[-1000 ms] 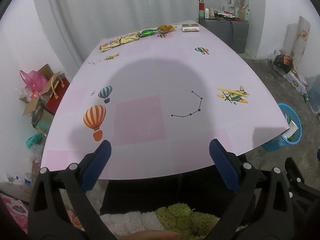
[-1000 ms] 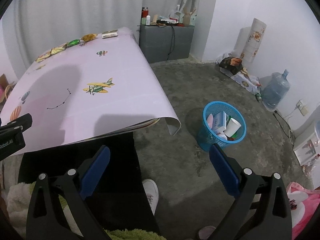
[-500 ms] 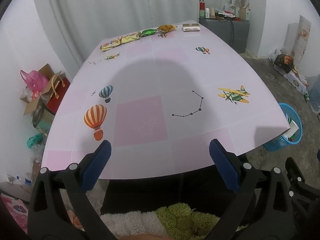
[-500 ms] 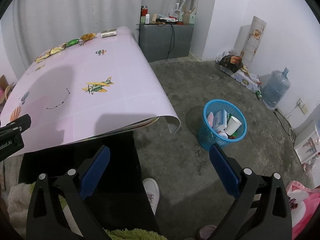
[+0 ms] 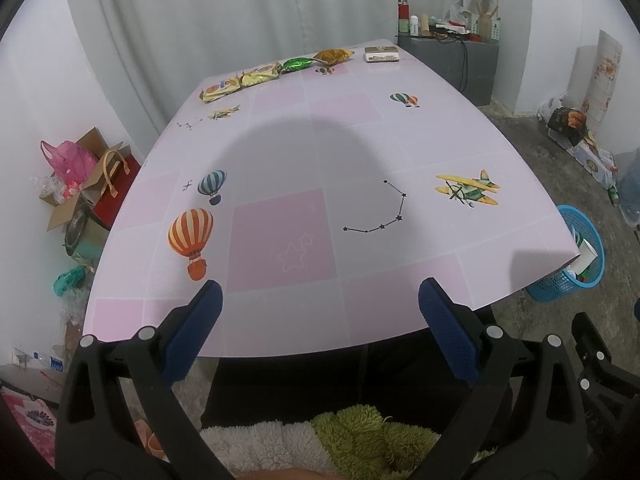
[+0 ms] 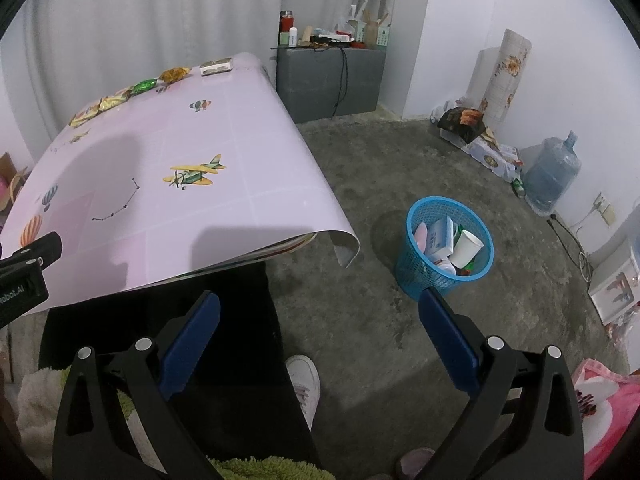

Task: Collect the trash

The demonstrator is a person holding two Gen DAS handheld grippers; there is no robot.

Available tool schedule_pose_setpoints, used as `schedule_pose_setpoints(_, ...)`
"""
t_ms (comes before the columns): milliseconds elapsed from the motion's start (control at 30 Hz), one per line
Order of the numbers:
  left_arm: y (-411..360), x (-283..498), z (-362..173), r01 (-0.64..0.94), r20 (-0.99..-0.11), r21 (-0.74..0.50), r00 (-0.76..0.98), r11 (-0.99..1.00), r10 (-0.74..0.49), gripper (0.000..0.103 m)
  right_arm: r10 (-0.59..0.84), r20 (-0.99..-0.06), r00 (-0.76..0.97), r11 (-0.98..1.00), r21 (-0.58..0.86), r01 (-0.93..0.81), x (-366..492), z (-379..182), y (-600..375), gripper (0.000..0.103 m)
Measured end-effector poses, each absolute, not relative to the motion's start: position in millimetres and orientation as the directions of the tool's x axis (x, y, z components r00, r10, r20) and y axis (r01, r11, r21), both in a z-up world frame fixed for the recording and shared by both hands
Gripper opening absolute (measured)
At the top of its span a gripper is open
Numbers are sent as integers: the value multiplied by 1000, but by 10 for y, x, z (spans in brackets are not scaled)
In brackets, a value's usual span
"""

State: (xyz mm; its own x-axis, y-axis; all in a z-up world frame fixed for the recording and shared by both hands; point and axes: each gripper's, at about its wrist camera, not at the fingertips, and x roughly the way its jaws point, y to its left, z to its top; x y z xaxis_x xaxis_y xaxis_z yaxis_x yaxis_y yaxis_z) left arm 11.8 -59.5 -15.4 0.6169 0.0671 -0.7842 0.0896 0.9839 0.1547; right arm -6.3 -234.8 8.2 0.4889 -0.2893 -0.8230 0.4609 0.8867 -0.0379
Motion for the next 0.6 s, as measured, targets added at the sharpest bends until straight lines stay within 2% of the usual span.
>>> schedule_pose_setpoints(600, -565, 166, -144, 95, -791, 149, 609, 984, 60, 94, -302, -815, 494, 882, -42, 469, -57, 124, -2327, 97)
